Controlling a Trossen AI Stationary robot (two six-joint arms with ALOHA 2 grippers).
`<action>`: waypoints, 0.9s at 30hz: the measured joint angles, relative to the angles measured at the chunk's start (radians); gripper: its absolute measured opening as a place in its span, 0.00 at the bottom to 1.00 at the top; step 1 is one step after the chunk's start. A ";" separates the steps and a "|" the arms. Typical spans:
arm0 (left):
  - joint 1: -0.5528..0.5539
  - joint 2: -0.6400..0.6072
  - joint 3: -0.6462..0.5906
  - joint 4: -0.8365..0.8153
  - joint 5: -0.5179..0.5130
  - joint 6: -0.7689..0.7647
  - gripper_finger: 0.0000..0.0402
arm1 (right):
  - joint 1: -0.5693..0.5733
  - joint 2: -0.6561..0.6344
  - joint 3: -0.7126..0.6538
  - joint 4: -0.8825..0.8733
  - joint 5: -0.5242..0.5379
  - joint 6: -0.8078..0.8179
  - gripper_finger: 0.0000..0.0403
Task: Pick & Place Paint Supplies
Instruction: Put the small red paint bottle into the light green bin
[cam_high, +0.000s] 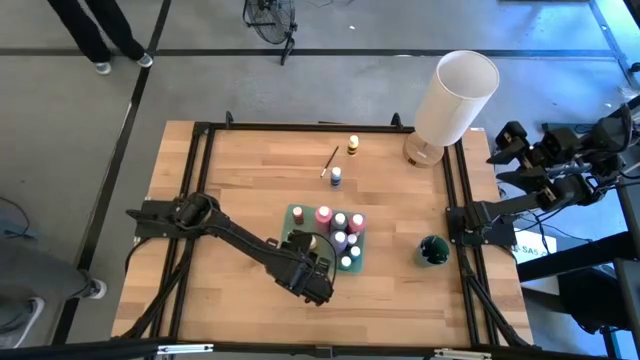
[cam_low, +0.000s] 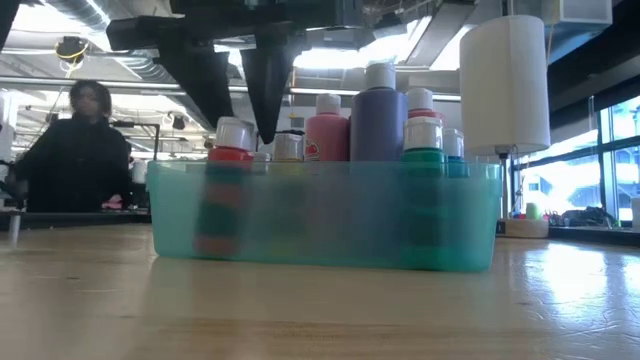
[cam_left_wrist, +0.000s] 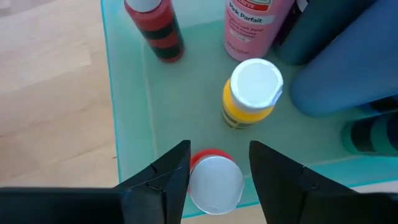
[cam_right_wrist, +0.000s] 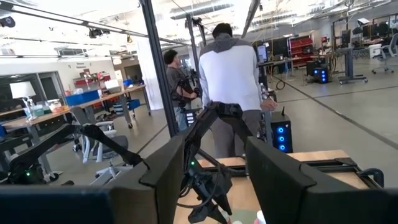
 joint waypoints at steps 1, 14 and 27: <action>0.000 0.000 0.000 -0.006 0.003 0.000 0.40 | 0.000 0.000 0.000 0.004 0.000 0.000 0.44; -0.001 -0.007 0.001 -0.070 0.051 -0.002 0.40 | 0.000 0.001 0.045 -0.001 -0.027 0.026 0.44; -0.001 -0.011 0.001 -0.074 0.058 -0.027 0.40 | 0.000 0.000 0.058 -0.022 -0.027 0.026 0.44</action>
